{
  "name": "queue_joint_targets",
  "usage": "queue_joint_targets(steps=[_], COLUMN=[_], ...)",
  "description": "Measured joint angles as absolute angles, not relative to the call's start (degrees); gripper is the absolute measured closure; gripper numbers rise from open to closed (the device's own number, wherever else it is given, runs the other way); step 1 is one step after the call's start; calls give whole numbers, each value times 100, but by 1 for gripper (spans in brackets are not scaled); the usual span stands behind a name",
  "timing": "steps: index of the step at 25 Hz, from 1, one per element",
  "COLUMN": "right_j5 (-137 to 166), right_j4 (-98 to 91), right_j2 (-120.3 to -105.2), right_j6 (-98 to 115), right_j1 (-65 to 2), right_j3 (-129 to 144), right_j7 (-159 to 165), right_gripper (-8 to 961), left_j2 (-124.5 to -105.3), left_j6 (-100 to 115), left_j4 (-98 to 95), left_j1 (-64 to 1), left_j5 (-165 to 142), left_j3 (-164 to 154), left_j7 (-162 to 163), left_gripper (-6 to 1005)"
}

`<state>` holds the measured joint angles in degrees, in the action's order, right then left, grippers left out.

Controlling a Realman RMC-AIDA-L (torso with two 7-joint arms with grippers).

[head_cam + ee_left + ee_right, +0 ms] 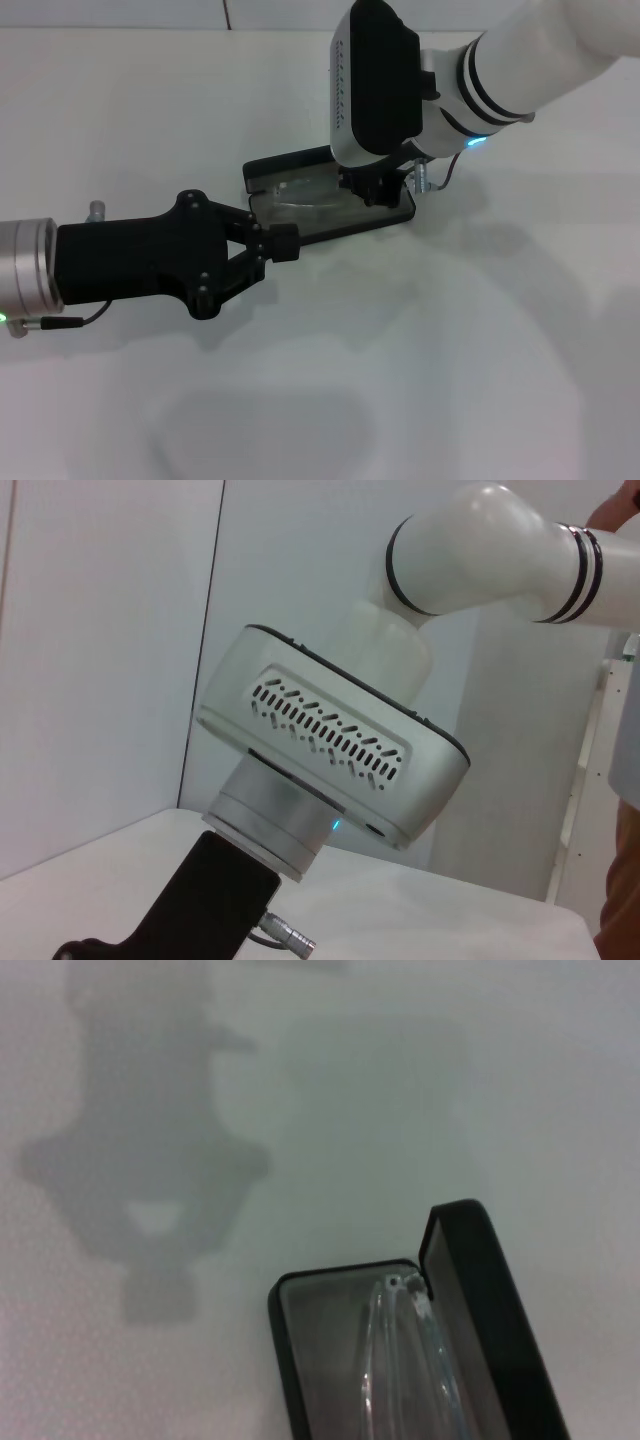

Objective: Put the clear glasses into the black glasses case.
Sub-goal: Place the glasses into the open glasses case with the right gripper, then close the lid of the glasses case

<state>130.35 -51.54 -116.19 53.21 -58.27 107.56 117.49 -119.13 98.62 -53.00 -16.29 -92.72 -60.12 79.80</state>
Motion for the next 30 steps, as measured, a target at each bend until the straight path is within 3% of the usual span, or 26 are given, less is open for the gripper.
queue_joint_targets(steps=[30], right_j5=[13013], right_j4=[-5225], right_j2=[-11619], right_j6=[5038], right_j1=[-5772], right_j3=[11057], right_j7=[11771], right_gripper=[817], left_j2=[-11926], left_j6=[9843], left_j4=[-5300], left_j1=[-1631], left_j5=[-9265], left_j3=[-6012], left_j7=[7972], left_gripper=[948])
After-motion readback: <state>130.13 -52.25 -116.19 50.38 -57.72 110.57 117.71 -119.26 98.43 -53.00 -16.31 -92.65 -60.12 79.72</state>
